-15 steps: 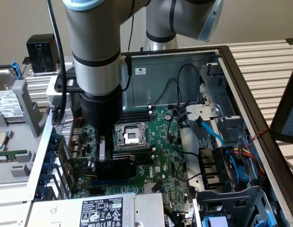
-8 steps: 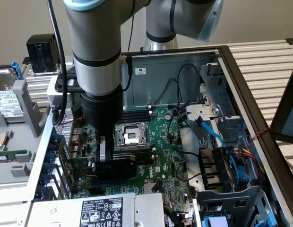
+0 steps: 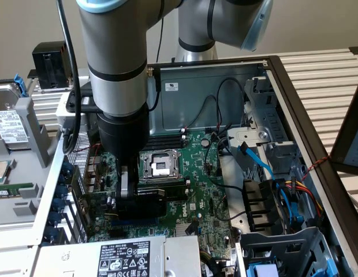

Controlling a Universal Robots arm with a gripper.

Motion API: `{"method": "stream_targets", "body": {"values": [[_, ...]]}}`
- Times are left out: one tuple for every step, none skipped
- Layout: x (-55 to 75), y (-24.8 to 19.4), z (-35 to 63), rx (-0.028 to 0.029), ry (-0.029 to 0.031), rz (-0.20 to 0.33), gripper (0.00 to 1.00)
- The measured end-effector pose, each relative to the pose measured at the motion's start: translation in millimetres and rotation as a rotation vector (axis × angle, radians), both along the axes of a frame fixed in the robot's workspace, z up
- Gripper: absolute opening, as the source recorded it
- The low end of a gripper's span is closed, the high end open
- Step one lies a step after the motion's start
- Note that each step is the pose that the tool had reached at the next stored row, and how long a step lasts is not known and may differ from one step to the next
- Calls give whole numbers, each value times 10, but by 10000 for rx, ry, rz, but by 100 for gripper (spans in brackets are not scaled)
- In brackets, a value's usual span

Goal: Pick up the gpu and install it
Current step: 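Insert the gpu into the slot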

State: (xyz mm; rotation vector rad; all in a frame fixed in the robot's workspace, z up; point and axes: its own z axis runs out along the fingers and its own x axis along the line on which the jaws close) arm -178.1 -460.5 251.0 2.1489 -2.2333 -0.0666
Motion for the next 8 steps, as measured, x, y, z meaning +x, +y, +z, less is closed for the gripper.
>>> {"method": "stream_targets", "body": {"values": [[0, 0, 0, 0, 1, 0, 27], [0, 0, 0, 0, 1, 0, 27], [0, 0, 0, 1, 0, 0, 27], [0, 0, 0, 1, 1, 0, 27], [0, 0, 0, 1, 0, 0, 27], [0, 0, 0, 1, 1, 1, 27], [0, 0, 0, 1, 1, 0, 27], [0, 0, 0, 1, 0, 0, 27]]}}
